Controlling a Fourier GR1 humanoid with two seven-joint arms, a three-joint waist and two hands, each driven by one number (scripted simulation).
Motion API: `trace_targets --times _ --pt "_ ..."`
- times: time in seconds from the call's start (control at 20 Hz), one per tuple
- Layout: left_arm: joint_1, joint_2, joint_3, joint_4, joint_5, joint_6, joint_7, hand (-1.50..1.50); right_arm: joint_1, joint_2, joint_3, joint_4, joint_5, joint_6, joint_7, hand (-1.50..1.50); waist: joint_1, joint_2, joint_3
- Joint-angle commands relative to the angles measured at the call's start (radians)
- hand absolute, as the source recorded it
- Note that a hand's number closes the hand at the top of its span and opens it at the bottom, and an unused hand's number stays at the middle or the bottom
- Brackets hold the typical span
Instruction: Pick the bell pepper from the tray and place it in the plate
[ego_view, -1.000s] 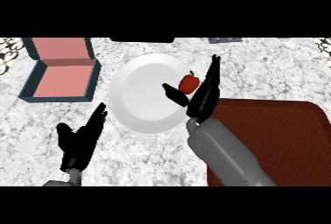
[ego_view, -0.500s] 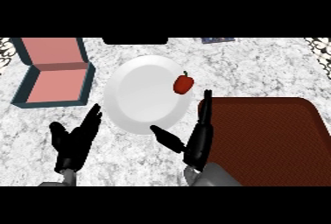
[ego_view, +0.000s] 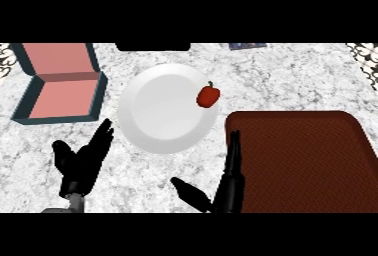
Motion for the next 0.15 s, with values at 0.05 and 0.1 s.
trace_targets --times 0.05,0.1 --pt "-0.004 -0.02 -0.004 0.057 -0.018 -0.008 0.01 0.0 0.097 -0.002 0.017 -0.048 0.041 0.025 -0.014 -1.5 0.001 0.008 -0.007" --pt "-0.018 -0.022 0.012 0.04 0.0 0.007 0.047 0.0 0.086 0.009 0.082 -0.007 0.126 -0.052 0.079 -1.5 0.002 0.007 -0.007"
